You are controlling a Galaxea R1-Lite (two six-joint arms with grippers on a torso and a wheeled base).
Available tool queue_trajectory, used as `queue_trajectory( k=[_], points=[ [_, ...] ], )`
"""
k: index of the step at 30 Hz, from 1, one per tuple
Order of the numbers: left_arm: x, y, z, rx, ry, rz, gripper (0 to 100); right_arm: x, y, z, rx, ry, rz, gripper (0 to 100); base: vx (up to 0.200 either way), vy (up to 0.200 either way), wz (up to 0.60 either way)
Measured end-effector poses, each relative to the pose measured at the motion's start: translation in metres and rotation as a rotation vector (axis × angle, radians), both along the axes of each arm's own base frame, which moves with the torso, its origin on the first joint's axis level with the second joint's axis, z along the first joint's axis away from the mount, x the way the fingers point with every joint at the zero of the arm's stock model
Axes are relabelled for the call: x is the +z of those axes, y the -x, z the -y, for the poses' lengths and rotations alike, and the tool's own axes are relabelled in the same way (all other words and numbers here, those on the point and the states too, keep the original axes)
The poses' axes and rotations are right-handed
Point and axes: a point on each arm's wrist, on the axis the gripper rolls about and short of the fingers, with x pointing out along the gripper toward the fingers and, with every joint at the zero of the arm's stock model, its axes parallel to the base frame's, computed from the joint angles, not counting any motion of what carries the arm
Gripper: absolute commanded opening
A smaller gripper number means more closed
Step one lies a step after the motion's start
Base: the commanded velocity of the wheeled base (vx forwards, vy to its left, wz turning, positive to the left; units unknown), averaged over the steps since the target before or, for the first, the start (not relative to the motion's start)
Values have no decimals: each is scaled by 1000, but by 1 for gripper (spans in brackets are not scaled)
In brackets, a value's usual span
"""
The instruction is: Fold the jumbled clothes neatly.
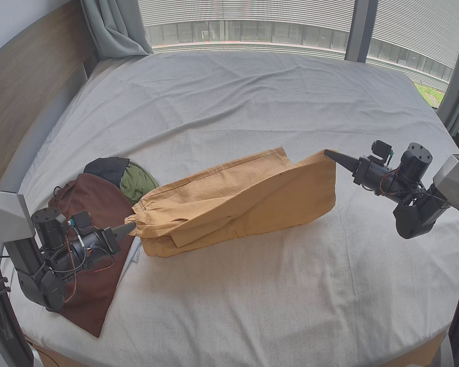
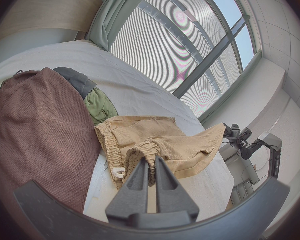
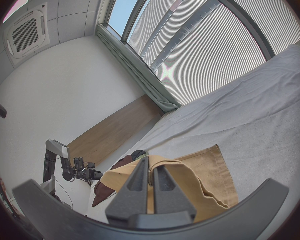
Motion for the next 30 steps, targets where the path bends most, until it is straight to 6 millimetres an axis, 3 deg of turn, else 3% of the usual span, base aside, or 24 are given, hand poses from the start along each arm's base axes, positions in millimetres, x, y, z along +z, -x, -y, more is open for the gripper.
queue_trajectory(
  k=[30],
  points=[
    [-6, -26, -3, 119, 76, -12, 0, -4, -74, -15, 15, -7, -10, 0, 0, 0, 0]
  ],
)
